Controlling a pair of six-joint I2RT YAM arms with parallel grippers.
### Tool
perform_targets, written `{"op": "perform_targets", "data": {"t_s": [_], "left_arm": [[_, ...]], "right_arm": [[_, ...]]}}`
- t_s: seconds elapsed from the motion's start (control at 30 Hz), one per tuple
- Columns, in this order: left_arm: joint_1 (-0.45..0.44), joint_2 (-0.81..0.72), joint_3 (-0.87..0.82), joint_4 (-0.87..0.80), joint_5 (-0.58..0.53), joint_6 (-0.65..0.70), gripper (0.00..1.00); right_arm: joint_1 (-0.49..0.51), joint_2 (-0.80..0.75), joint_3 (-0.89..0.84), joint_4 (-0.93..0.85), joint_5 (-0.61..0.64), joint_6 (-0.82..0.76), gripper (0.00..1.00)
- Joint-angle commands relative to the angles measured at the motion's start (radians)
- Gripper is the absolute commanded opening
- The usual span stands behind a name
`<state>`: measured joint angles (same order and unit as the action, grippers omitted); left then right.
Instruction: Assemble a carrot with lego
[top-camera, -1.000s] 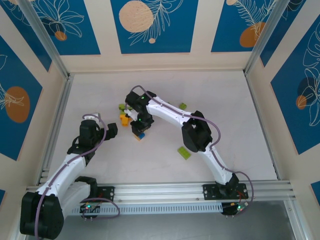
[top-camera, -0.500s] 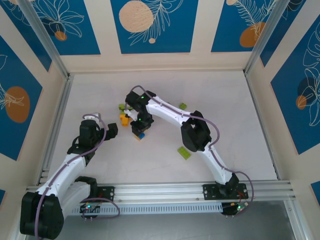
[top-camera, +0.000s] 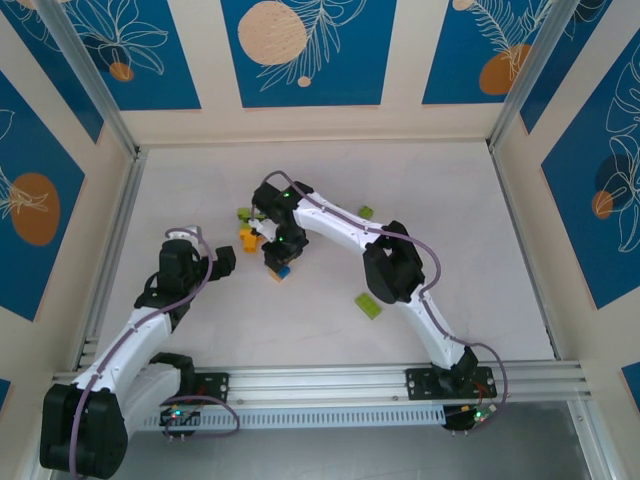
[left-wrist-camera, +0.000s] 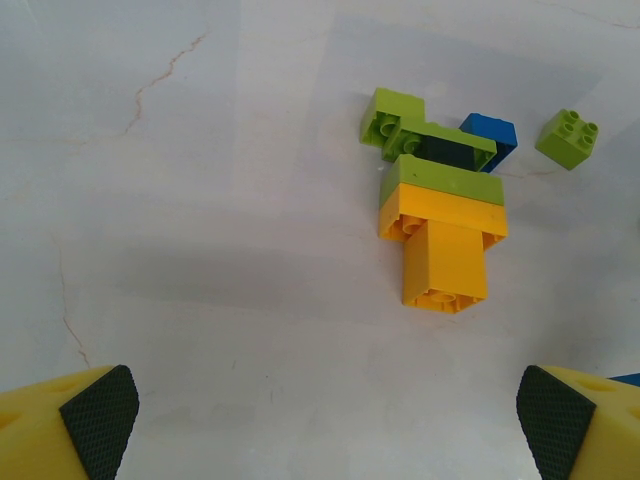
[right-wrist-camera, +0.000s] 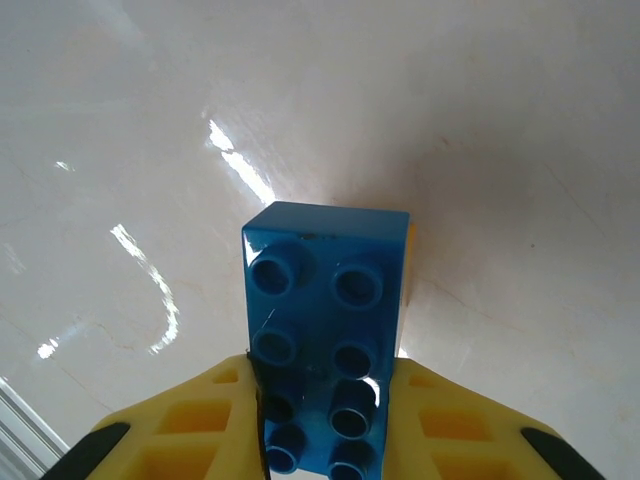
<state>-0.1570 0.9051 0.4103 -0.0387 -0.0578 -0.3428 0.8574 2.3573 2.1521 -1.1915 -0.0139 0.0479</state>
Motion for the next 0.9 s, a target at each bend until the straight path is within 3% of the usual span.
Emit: {"op": "perform_targets", "data": {"t_s": [0.0,0.17,0.43,0.63,0.87], "left_arm": [[0.018,-0.007,0.002,0.015,0.016,-0.012,1.00],[0.018,-0.008,0.001,0.016,0.016,-0.012,1.00],[0.017,0.001,0.000,0.023,0.027,-0.013,1.00],[0.018,0.002,0.000,0.029,0.033,-0.012,1.00],[0.019,0.008,-0.001,0.036,0.039,-0.012,1.00]], "right_arm": [[0.007,-0.065,-0.030,-0.067,0.032,-0.004,0.27],[0.024,-0.198,-0.132,-0.061,0.067,0.015,0.27],[0.058,-0.390,-0.476,0.108,0.066,0.091,0.27],[0.074,-0.475,-0.656,0.244,0.068,0.159,0.27],[0.080,-0.509,-0.750,0.322,0.072,0.209,0.27]]}}
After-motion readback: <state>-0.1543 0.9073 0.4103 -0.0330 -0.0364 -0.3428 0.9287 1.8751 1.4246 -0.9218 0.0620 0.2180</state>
